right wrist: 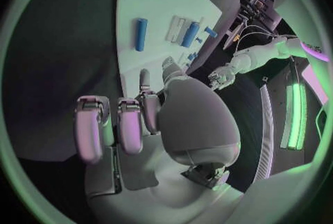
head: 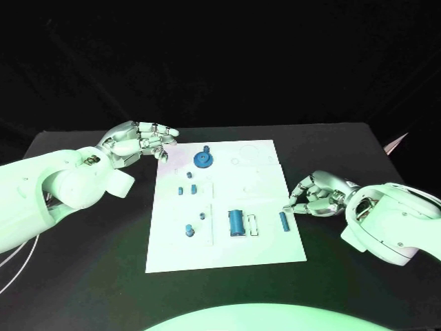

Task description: Assemble the parts on the task board

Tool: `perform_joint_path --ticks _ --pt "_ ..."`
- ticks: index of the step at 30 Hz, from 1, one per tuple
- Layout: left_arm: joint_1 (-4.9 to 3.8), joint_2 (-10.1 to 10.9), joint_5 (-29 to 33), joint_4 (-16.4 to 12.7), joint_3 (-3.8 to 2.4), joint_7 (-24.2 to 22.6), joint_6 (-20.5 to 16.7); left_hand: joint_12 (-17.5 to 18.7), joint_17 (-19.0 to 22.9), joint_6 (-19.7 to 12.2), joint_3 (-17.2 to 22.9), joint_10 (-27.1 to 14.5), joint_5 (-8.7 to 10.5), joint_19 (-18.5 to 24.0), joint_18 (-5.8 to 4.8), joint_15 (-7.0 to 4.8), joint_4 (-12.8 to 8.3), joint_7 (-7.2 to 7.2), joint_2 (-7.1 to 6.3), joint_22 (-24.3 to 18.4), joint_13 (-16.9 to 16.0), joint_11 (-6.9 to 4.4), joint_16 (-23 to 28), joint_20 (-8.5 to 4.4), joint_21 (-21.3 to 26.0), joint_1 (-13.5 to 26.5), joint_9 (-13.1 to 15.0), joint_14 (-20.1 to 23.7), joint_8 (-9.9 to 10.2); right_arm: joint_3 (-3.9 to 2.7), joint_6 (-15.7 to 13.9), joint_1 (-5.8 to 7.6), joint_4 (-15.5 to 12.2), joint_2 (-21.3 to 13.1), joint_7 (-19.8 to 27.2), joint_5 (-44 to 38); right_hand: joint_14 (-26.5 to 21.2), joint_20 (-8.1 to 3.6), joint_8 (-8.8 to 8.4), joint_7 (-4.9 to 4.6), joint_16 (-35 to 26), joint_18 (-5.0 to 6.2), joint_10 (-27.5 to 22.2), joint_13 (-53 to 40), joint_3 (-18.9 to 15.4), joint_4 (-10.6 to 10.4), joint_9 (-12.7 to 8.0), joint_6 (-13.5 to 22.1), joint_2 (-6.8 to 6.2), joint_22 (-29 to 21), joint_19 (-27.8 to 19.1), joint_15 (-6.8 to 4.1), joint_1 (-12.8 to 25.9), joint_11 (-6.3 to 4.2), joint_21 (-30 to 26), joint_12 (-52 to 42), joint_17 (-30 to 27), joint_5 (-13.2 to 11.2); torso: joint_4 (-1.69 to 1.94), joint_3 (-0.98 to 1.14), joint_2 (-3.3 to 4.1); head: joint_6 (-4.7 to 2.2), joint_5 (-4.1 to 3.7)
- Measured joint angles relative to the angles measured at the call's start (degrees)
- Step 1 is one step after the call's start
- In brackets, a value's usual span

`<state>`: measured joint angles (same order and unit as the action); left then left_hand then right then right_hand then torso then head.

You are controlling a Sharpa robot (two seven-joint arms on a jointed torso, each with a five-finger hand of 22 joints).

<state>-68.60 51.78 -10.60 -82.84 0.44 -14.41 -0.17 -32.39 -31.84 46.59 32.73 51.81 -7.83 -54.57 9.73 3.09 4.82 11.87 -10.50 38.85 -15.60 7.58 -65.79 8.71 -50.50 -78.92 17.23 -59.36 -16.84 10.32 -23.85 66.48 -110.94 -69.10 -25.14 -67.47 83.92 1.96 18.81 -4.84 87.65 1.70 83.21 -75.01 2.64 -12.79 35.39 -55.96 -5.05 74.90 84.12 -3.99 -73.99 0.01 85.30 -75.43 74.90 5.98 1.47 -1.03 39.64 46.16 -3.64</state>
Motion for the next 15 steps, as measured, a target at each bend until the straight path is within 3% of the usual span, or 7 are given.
perform_joint_path --ticks 9,15 --pt "0.00 0.00 0.00 -0.02 0.00 0.00 0.01 0.00 0.00 0.00 0.00 0.00 0.00 0.00 0.00 0.00 0.00 0.00 0.00 0.00 0.00 0.00 0.00 0.00 0.00 0.00 0.01 0.00 0.00 0.18 0.66 -2.41 2.16 2.51 -0.86 -1.01 0.00 0.00 0.01 0.15 0.00 0.00 0.00 0.00 0.23 -0.58 -0.14 -0.56 0.00 0.01 0.00 0.00 0.00 0.00 0.00 0.20 0.05 0.00 0.03 0.04 0.01 0.12 -0.02" --pt "0.00 0.04 0.00 -0.02 0.00 0.01 0.01 0.00 0.00 0.00 0.00 0.00 0.00 0.00 0.00 0.00 0.00 0.00 0.00 0.00 0.00 0.00 0.00 0.00 0.00 0.00 0.01 0.00 0.00 0.21 1.11 -3.30 2.99 3.83 -1.70 -2.50 0.00 0.00 0.01 0.14 0.00 0.00 0.00 0.00 0.15 -0.97 -0.20 -0.95 0.00 0.05 0.00 0.00 0.00 0.00 0.00 0.20 0.04 0.00 0.05 0.04 0.02 0.18 0.02"
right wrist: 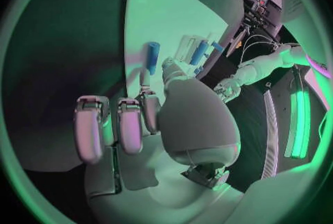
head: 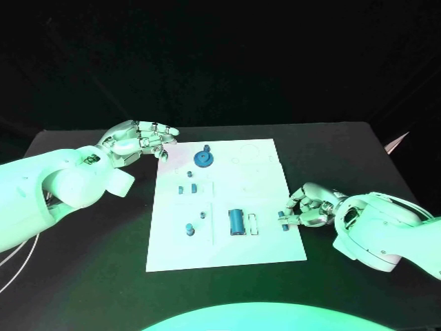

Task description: Assemble the parts on the task board

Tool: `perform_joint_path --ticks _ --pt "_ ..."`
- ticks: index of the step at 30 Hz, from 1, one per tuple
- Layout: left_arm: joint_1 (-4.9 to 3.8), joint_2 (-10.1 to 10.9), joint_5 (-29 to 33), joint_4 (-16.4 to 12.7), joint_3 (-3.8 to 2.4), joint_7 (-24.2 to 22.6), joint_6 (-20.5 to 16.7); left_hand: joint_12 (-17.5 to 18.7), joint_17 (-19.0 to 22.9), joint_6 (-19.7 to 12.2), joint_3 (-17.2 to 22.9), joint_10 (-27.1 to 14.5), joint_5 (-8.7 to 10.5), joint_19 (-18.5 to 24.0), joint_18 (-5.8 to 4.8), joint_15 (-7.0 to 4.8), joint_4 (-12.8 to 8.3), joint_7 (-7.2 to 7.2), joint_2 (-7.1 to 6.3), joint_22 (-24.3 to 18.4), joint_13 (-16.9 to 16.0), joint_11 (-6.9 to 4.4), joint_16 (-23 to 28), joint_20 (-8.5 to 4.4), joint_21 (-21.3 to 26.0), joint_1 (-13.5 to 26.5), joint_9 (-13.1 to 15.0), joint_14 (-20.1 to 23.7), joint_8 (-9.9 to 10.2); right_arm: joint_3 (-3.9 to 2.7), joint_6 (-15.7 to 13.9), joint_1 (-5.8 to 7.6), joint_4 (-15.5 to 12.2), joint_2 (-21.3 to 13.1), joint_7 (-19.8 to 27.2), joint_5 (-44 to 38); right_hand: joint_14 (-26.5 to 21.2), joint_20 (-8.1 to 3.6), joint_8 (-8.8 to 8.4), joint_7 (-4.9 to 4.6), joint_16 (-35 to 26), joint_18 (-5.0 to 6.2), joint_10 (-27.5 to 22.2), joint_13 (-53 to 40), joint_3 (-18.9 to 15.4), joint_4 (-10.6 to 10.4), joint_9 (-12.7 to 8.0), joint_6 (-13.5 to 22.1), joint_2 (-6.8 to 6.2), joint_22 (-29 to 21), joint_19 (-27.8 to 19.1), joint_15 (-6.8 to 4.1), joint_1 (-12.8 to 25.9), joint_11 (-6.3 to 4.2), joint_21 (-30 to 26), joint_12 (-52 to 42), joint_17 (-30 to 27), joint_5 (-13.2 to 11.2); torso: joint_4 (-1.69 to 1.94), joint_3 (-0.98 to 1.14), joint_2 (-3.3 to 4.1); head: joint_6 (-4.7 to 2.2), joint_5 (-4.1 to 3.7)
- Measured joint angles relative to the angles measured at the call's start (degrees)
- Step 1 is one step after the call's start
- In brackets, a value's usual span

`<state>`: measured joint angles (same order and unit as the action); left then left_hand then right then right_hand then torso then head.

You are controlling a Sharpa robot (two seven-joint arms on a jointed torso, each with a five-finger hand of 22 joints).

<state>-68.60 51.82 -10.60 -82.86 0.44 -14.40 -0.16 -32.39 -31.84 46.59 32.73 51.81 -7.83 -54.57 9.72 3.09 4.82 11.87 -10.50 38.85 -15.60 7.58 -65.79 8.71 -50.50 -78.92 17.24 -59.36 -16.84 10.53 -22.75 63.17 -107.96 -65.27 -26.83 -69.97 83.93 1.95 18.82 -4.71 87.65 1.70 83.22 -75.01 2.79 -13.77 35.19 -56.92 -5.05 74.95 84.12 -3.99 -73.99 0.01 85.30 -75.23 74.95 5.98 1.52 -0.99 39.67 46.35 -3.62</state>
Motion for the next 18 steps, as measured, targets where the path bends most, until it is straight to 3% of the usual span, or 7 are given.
perform_joint_path --ticks 13,18 --pt "0.00 0.10 0.00 0.01 0.00 0.02 0.00 0.00 0.00 0.00 0.00 0.00 0.00 0.00 0.00 0.00 0.00 0.00 0.00 0.00 0.00 0.00 0.00 0.00 0.00 0.00 0.00 0.00 0.00 -0.13 1.00 -0.41 0.82 1.19 -1.29 -3.78 0.00 0.00 0.15 0.36 0.00 0.00 0.00 0.00 0.16 -0.16 -0.01 -0.36 0.00 -0.01 0.00 0.00 0.00 0.00 0.22 0.00 -0.01 0.00 0.00 -0.02 -0.04 0.12 0.12" --pt "0.00 0.16 0.00 0.01 0.00 0.03 0.01 0.00 0.00 0.00 0.00 0.00 0.00 0.00 0.00 0.00 0.00 0.00 0.00 0.00 0.00 0.00 0.00 0.00 0.00 0.00 0.01 0.00 0.00 -0.23 1.62 -0.45 1.09 1.76 -1.76 -5.38 0.00 0.00 -0.01 0.34 0.00 0.00 0.00 0.01 0.18 -0.14 0.00 -0.94 -0.91 -0.01 0.00 0.00 -0.94 0.00 0.22 -0.01 -0.01 0.00 0.00 -0.02 -0.03 0.18 0.12"
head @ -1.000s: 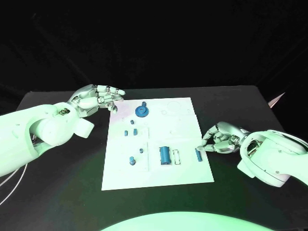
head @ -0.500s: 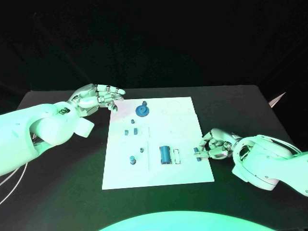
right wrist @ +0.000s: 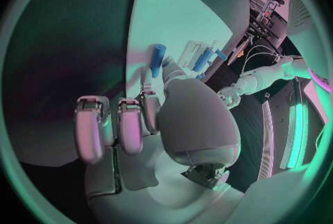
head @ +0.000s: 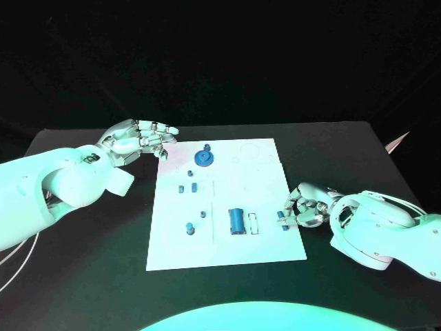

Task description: Assemble the parts on the task board

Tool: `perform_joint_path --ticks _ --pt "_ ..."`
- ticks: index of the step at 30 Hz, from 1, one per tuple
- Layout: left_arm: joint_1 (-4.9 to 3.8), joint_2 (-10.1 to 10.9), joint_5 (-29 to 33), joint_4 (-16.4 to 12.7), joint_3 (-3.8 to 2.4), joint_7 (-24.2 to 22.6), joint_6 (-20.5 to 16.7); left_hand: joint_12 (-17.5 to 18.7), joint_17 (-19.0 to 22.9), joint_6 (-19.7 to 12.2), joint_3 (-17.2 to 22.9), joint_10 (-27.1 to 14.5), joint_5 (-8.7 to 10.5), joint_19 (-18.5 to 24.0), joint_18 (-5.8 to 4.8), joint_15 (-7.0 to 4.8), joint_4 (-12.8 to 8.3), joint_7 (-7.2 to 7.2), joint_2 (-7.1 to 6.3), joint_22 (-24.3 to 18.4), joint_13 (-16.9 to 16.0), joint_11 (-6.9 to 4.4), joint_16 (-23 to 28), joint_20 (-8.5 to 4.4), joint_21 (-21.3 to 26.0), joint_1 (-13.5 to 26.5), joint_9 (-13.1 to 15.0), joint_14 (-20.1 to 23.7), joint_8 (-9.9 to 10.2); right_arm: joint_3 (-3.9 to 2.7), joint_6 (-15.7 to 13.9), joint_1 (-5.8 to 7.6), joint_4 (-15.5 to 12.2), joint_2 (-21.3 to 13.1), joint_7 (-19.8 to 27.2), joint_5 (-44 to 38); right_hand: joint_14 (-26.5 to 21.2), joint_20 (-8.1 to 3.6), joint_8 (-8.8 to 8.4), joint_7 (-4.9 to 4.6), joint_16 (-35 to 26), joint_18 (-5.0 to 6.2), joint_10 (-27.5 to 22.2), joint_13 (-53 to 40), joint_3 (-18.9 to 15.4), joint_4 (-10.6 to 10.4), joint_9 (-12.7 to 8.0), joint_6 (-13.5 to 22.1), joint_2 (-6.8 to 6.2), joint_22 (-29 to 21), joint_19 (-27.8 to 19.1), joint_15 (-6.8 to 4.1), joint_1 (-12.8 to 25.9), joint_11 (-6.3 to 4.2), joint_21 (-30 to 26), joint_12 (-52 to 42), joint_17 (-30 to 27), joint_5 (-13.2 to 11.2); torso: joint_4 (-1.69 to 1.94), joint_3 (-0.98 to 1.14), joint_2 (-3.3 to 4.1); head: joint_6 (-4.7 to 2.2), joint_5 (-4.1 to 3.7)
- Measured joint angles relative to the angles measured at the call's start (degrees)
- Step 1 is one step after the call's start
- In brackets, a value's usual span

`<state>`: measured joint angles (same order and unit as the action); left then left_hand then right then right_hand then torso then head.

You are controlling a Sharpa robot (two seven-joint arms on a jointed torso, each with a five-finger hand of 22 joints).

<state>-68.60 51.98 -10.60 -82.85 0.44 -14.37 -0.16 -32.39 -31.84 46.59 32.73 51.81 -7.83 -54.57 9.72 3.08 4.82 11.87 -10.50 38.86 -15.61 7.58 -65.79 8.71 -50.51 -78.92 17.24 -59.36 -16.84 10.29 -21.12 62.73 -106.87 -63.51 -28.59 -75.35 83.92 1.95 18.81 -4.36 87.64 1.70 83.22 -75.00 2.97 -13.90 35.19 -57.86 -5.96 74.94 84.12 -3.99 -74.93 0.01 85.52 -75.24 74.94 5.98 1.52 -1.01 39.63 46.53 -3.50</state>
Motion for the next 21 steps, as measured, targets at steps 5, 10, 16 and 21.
perform_joint_path --ticks 5,10,16,21 --pt "0.00 0.05 0.00 -0.02 0.00 0.01 0.00 0.00 0.00 0.00 0.00 0.00 0.00 0.00 0.00 0.00 0.00 0.00 0.00 -0.05 0.00 0.00 0.00 0.00 0.00 0.00 0.00 0.00 0.00 -0.08 0.41 -0.02 0.02 0.47 -0.61 -1.38 0.00 0.00 -0.54 0.16 0.00 0.01 0.00 -0.11 3.65 1.14 0.00 -0.43 -0.35 0.00 0.00 0.00 -4.45 0.00 0.00 -0.02 0.00 0.20 0.00 0.00 0.02 0.04 0.01" --pt "0.00 0.12 0.00 -0.04 0.00 0.01 0.00 0.00 0.00 0.00 0.00 0.00 0.00 0.00 0.00 0.00 0.00 0.00 0.00 -0.05 0.00 0.00 0.00 0.00 0.00 0.00 0.00 0.00 0.00 -0.12 0.70 -0.03 -0.15 0.73 -1.23 -2.78 0.00 0.00 -1.10 0.40 0.00 0.00 0.21 -0.05 6.10 1.81 0.00 -0.83 -1.35 -0.01 0.00 0.00 -6.32 -0.21 0.19 -0.02 -0.01 0.20 0.01 -0.02 0.02 0.11 0.01" --pt "0.00 0.18 0.00 -0.08 0.00 0.03 0.00 0.00 0.00 0.00 0.00 0.00 0.00 0.00 0.00 0.00 0.00 0.00 0.00 -0.05 0.00 0.00 0.00 0.00 0.00 0.00 0.00 0.00 0.00 -0.13 1.04 -0.04 -0.44 1.03 -2.05 -4.51 0.00 0.00 -1.23 0.31 0.00 0.00 0.21 -0.08 8.06 2.35 0.00 -1.17 -2.19 -0.01 0.00 0.00 -7.44 -0.21 0.45 0.25 -0.01 0.19 0.01 -0.05 0.00 0.14 -0.03" --pt "0.00 0.24 0.00 -0.13 0.00 0.04 0.00 0.00 0.00 0.00 0.00 0.00 0.00 0.00 0.00 0.00 0.00 0.00 0.00 -0.05 0.00 0.00 0.00 0.00 0.00 0.00 0.00 0.00 0.00 -0.13 1.15 -0.07 -0.66 1.27 -2.69 -5.57 0.00 0.00 -1.32 0.39 0.00 0.00 0.21 -0.07 9.24 2.59 0.00 -1.25 -2.42 -0.01 0.00 0.00 -7.82 -0.21 0.45 0.37 -0.01 0.12 0.01 -0.05 -0.01 0.10 -0.13"
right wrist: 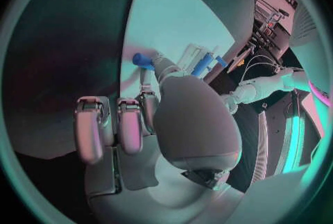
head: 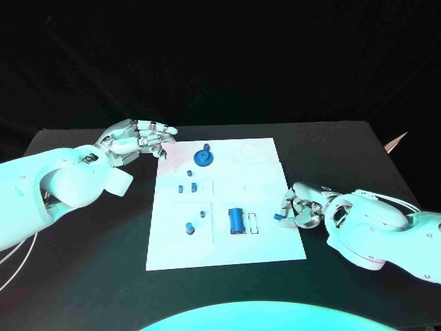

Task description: Assemble the parts on the task board

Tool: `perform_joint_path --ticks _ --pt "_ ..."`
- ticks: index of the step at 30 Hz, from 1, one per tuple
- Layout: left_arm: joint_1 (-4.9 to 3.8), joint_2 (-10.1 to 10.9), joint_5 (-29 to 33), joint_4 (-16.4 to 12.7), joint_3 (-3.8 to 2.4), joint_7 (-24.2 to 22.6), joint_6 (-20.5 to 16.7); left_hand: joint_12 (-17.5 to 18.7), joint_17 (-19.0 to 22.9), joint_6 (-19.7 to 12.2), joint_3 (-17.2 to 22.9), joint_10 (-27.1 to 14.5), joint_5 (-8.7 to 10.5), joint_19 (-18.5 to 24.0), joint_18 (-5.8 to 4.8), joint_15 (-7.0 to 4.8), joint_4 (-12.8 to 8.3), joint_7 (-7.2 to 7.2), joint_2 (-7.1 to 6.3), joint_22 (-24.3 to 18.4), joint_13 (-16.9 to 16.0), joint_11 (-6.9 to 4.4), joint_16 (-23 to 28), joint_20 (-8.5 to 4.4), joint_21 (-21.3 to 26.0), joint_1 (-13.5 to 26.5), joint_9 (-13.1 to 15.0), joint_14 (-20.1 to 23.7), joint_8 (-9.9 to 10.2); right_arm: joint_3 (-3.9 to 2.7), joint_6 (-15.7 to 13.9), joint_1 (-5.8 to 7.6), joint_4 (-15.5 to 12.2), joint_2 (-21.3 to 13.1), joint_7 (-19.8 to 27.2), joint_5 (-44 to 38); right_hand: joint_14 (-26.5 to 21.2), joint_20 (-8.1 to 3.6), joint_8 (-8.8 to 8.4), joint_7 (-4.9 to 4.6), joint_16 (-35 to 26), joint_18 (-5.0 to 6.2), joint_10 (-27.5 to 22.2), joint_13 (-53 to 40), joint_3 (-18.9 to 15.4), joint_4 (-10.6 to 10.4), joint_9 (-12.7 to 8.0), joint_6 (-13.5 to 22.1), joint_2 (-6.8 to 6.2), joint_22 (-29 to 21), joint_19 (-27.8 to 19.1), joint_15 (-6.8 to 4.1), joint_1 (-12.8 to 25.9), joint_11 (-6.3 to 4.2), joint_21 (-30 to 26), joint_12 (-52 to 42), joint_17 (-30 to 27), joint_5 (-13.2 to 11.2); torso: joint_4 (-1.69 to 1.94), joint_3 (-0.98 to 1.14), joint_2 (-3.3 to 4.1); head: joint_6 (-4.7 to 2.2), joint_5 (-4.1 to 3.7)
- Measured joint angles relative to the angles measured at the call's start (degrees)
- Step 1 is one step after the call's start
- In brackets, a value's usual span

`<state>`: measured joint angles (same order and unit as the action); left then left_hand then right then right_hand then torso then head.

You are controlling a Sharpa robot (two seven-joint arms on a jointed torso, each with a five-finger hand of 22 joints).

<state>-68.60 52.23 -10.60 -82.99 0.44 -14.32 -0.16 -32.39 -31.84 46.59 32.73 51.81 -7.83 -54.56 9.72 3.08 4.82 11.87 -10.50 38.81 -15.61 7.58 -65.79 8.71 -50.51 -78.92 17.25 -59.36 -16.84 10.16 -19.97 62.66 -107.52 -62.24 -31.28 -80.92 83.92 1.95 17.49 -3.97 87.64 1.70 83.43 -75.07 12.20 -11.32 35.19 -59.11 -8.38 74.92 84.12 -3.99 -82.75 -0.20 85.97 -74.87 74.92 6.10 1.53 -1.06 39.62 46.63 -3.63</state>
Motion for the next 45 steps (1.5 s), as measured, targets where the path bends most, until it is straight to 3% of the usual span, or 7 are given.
perform_joint_path --ticks 4,6,9,15,19,31,45 --pt "0.00 0.07 0.00 -0.01 0.00 0.01 0.00 0.00 -0.04 0.00 0.00 -0.42 0.00 0.00 0.00 0.00 0.00 0.00 0.00 0.00 0.07 0.01 0.00 0.00 0.00 0.00 0.00 0.00 0.00 0.02 -0.12 -0.03 -0.31 0.08 -0.52 -0.60 0.00 0.00 -0.13 -0.02 0.00 0.00 0.00 0.10 1.35 -0.09 -0.09 -0.37 0.00 0.00 0.00 0.00 0.00 0.00 0.01 0.01 0.00 -0.03 -0.01 0.00 -0.01 -0.03 -0.04" --pt "0.00 0.09 0.00 -0.02 0.00 0.02 0.00 0.00 -0.05 0.00 0.00 -0.42 0.00 0.00 0.00 0.00 0.00 0.00 0.00 0.00 0.07 0.00 0.00 0.00 0.00 0.00 0.00 0.00 0.00 0.04 -0.24 -0.04 -0.55 0.03 -0.71 -0.72 0.00 0.00 -0.23 0.09 0.22 0.00 0.00 0.11 1.98 -0.09 -1.75 -0.48 0.00 0.00 0.00 0.00 0.00 0.01 0.28 0.01 0.00 -0.04 -0.02 0.01 -0.01 -0.04 -0.04" --pt "0.00 0.12 -0.01 -0.02 0.00 0.03 0.00 0.00 -0.05 0.00 0.00 -0.42 0.00 0.00 0.00 0.00 0.00 0.00 0.00 -0.05 0.07 0.00 0.00 0.00 0.00 0.00 0.00 0.00 0.00 0.14 -0.62 -0.07 -1.11 -0.15 -1.13 -0.74 0.00 0.00 -0.54 0.09 0.23 0.00 0.00 0.11 2.75 -0.21 -2.52 -0.73 0.00 0.00 0.00 0.00 0.00 0.00 0.40 0.01 -0.01 -0.04 -0.03 0.01 -0.02 -0.04 -0.04" --pt "0.00 0.13 -0.02 -0.02 0.00 0.05 -0.01 0.00 -0.05 0.00 0.02 -0.42 0.00 0.00 0.00 0.00 -0.02 0.00 0.25 -0.05 0.07 0.00 0.00 0.00 0.00 -0.25 0.00 0.00 0.00 0.45 -1.29 0.22 -2.63 -0.23 -1.76 0.24 0.00 0.00 -0.28 0.23 0.49 -0.90 0.31 0.08 4.37 -0.36 -2.46 -1.03 0.04 -0.01 0.00 -0.01 0.04 -0.31 1.83 -0.62 -0.01 -0.07 -0.04 0.02 -0.03 -0.04 -0.04" --pt "0.00 0.09 -0.02 -0.02 0.00 0.08 -0.01 0.00 -0.05 0.00 0.17 -0.42 0.00 0.00 0.00 0.00 -0.17 0.00 0.25 -0.05 0.07 0.00 0.00 0.00 0.00 -0.25 0.00 0.00 0.00 0.40 -2.06 0.93 -3.82 -0.06 -1.84 1.61 0.22 -0.22 -0.29 0.48 0.49 -0.90 0.52 0.11 5.47 -0.64 -2.36 -1.25 0.65 -0.01 -0.22 -0.22 0.71 -0.52 2.21 -1.02 -0.01 -0.27 -0.03 0.03 -0.03 -0.03 -0.09" --pt "0.00 0.04 -0.07 -0.07 0.00 0.13 -0.01 0.00 -0.04 0.00 0.17 -0.41 0.00 0.00 0.00 0.00 -0.16 0.00 0.48 -0.04 0.06 0.00 0.00 0.00 0.00 -0.48 0.01 0.00 0.00 0.36 -4.87 1.50 -4.12 2.66 -1.32 9.09 0.00 -0.24 0.03 0.53 0.96 -0.89 0.52 0.14 7.41 -2.16 -1.91 -1.29 0.14 -0.01 -0.19 -0.44 5.51 -0.52 3.55 -1.92 -0.01 -0.27 -0.04 -0.01 -0.02 -0.06 -0.37" --pt "0.00 0.10 -0.39 -0.13 0.00 0.15 0.00 0.00 -0.03 0.00 0.16 -0.41 0.00 0.00 0.00 0.00 -0.16 0.00 0.48 -0.04 0.11 0.00 0.00 0.00 0.00 -0.48 -0.04 0.00 0.00 0.36 -5.51 0.82 -1.93 5.56 -0.96 12.35 0.00 -0.42 1.16 0.73 1.34 -0.90 0.52 0.14 8.06 -4.91 -1.05 -1.51 0.98 -0.02 -0.01 -0.44 13.56 -0.52 3.72 -1.92 -0.02 -0.25 -0.02 0.04 0.03 0.23 -0.31"
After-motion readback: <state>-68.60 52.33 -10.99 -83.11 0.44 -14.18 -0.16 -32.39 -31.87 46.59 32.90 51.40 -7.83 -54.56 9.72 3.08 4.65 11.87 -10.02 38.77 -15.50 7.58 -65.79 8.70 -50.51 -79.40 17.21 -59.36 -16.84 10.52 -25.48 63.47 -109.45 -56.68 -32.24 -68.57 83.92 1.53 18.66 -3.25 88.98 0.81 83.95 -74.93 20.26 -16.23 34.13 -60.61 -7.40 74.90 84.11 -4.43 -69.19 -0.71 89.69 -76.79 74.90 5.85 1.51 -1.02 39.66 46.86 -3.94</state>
